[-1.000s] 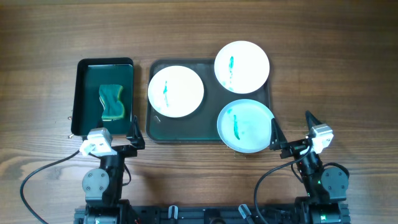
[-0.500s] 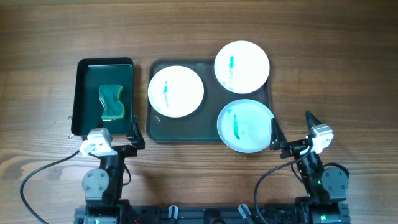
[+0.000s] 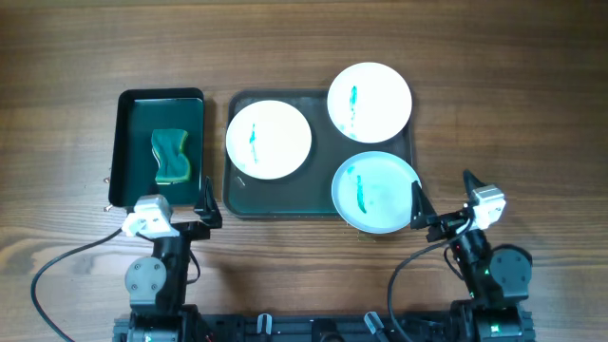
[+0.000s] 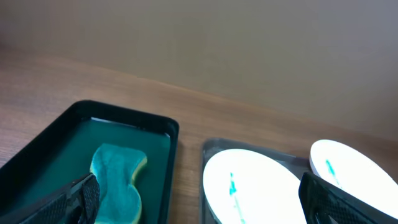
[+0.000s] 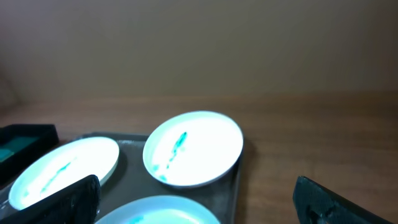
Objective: Clean dirty plates on tray and stack at the side
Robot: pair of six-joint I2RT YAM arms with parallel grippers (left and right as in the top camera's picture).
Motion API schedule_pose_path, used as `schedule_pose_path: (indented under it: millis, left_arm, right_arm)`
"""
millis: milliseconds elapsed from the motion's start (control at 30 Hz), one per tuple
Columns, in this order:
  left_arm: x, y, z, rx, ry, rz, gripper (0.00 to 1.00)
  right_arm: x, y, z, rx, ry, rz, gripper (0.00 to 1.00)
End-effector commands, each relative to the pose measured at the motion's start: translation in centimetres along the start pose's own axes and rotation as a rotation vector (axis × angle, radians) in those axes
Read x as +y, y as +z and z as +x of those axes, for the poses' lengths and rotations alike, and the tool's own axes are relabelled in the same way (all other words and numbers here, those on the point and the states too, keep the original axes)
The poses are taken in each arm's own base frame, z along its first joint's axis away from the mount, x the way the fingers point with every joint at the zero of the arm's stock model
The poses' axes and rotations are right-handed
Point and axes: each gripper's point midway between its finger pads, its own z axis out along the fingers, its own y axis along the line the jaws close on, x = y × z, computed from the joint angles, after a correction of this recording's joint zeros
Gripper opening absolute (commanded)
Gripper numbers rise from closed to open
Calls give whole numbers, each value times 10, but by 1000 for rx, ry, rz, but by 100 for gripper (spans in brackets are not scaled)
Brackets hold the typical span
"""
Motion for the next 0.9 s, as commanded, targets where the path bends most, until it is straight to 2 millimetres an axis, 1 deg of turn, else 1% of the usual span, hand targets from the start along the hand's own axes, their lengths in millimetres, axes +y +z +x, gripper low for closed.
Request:
schedule_pose_path:
  millis: [0, 33, 67, 133, 167, 200, 233, 300, 367, 400, 433, 467, 500, 533, 567, 600, 633, 667, 700, 733, 767, 800, 867]
  left_arm:
    - [-15, -3, -34, -10, -4, 31, 100]
    - [-17, -2, -41, 0, -4, 29, 100]
    - [-20, 1, -52, 31, -4, 21, 100]
    - [-29, 10, -65, 106, 24, 27, 100]
    - [-35, 18, -74, 179, 48, 33, 100]
    - [-37, 23, -79, 220, 47, 22, 100]
    - [-40, 33, -88, 296, 46, 3, 100]
    - [-43, 47, -98, 429, 42, -32, 100]
    - [-45, 59, -105, 589, 37, -71, 100]
    - [-47, 65, -108, 692, 34, -98, 100]
    - [-47, 71, -110, 763, 31, -117, 100]
    - [-48, 82, -112, 829, 29, -135, 100]
    - [-48, 91, -110, 846, 29, -139, 100]
    - [-46, 96, -105, 859, 28, -144, 100]
    - [-45, 103, -101, 867, 28, -145, 100]
    - [-44, 106, -96, 879, 28, -148, 100]
    - [-43, 109, -93, 885, 27, -150, 100]
    - [-44, 112, -94, 873, 19, -147, 100]
    - [-46, 113, -95, 872, 14, -135, 100]
    - [-44, 113, -95, 869, 17, -147, 99]
    - [-40, 113, -95, 871, 14, -160, 90]
    - [-34, 113, -93, 879, -18, -191, 88]
    - [-20, 111, -87, 902, -45, -256, 88]
  right_arm:
    - [17, 2, -39, -6, 0, -72, 100]
    - [20, 4, -47, 16, 4, -84, 100]
    - [24, 11, -59, 64, 17, -102, 100]
    - [26, 23, -72, 156, 44, -106, 100]
    - [24, 34, -78, 258, 73, -93, 100]
    - [23, 40, -81, 325, 92, -83, 100]
    - [22, 47, -83, 424, 116, -70, 100]
    - [19, 60, -86, 597, 97, -68, 100]
    - [17, 71, -89, 693, 100, -67, 100]
    - [15, 83, -88, 719, 123, -63, 100]
    - [15, 90, -83, 731, 189, -47, 100]
    - [21, 99, -74, 757, 243, -93, 100]
    - [31, 104, -72, 763, 264, -149, 99]
    - [42, 109, -67, 776, 284, -207, 94]
    - [52, 117, -56, 811, 334, -219, 84]
    - [59, 123, -47, 840, 368, -214, 81]
    - [67, 130, -36, 874, 406, -205, 77]
    - [79, 140, -22, 918, 437, -207, 72]
    - [90, 154, -5, 976, 456, -196, 67]
    - [100, 165, 9, 1024, 453, -188, 63]
    - [107, 175, 21, 1056, 448, -171, 61]
    - [115, 189, 38, 1097, 435, -134, 57]
    - [127, 211, 65, 1146, 401, -79, 56]
